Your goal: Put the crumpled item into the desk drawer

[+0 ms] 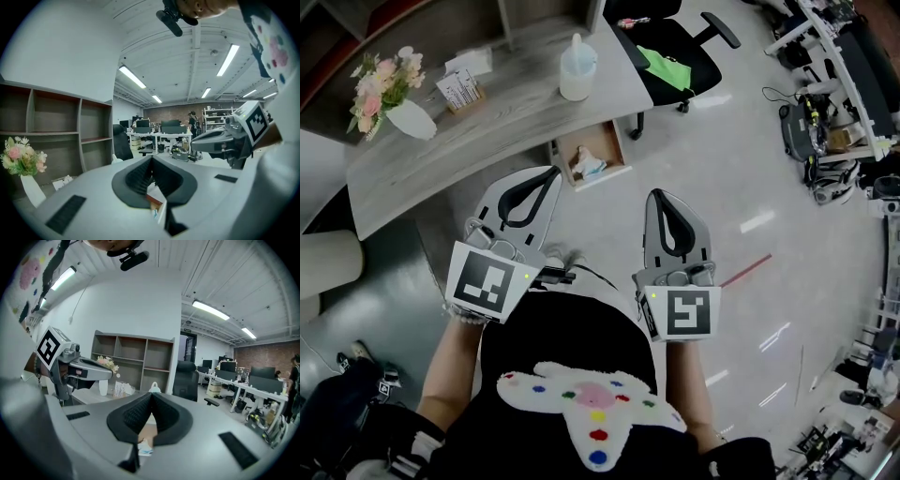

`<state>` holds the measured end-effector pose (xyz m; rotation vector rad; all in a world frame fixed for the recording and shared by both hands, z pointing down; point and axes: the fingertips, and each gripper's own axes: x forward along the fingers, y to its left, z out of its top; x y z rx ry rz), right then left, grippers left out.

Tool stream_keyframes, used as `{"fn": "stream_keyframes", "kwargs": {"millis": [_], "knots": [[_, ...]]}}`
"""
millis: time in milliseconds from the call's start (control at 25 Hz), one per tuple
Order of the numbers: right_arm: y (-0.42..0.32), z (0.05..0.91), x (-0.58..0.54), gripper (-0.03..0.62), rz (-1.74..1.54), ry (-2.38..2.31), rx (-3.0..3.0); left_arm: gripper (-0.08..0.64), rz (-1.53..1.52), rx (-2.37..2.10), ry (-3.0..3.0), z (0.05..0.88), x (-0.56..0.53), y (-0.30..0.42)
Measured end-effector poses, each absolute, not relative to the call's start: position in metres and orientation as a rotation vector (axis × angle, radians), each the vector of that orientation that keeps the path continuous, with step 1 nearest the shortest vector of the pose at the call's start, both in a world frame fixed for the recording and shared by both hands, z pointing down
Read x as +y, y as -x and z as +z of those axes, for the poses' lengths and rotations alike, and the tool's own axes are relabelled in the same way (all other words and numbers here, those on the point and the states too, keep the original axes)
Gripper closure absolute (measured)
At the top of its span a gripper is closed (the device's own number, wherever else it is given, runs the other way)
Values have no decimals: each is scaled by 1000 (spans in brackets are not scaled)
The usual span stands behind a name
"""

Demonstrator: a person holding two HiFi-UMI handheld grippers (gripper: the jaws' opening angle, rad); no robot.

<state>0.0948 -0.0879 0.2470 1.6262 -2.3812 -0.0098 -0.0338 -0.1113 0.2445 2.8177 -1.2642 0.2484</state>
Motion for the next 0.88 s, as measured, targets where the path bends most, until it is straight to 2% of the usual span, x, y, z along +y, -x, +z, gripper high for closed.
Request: {"fn": "stream_keyframes", "kwargs": {"millis": [880], "knots": [[-80, 255, -84, 588, 9, -1574, -2397, 549, 287, -1266, -2807, 256, -108, 39]]}}
